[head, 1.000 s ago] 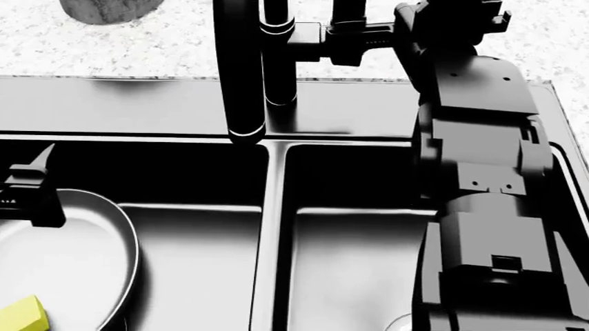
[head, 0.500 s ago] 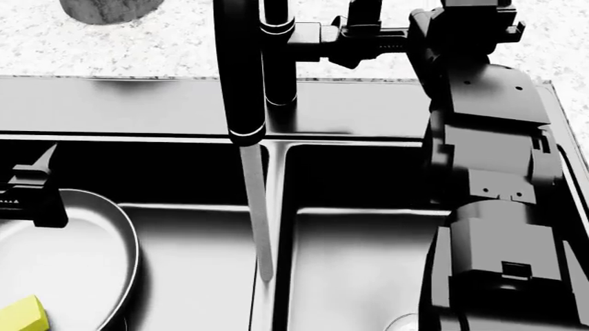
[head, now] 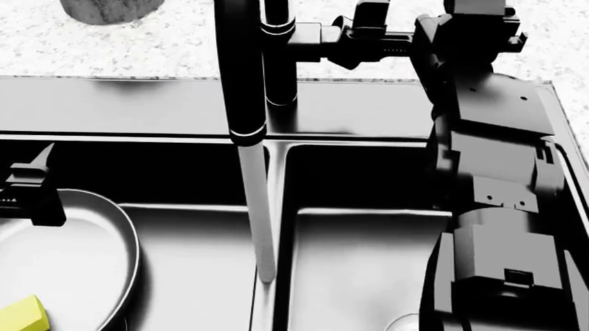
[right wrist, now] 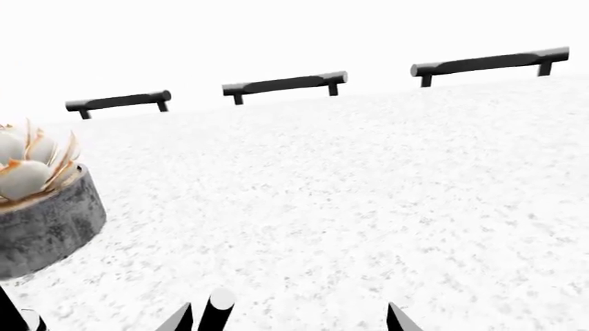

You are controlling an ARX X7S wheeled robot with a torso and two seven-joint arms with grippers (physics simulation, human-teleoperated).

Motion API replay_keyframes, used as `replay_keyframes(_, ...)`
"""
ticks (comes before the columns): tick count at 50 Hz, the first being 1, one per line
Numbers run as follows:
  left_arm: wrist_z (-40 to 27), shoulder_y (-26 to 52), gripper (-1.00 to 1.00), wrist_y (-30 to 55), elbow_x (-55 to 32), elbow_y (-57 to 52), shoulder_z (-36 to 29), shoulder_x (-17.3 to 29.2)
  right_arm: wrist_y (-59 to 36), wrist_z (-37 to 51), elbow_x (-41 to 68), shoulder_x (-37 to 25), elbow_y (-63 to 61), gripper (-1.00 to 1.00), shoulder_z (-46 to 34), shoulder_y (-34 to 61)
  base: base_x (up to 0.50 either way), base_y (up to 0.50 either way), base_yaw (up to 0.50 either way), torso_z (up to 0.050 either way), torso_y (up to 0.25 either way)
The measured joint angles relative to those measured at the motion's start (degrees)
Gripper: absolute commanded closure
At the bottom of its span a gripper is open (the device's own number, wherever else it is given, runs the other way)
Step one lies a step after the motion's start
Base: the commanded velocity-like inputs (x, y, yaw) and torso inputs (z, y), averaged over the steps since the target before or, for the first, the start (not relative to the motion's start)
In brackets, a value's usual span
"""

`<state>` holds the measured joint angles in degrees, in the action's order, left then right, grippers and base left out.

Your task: Pick the pan and sponge and place them into the sink. Then turn on the water.

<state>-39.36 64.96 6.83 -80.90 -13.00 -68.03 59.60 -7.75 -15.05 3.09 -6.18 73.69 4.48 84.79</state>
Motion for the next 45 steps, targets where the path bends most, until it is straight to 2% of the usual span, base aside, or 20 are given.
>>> replay_keyframes(21, 0.04, -0.01, -1.00, 0.27, 0.15, 0.28, 0.20, -0.30, 1.37, -1.14, -0.53, -0.37, -0.41, -1.00, 0.65, -0.47, 0.00, 0.00, 0.00, 0.000, -0.001)
replay_keyframes(45, 0.18, 0.00, -1.00, 0.56, 0.34, 0.95, 0.43, -0.94, -33.98, -2.56, -0.61, -1.64, -52.78, -1.00, -0.66, -15.79, 0.00, 0.00, 0.00, 0.000, 0.000)
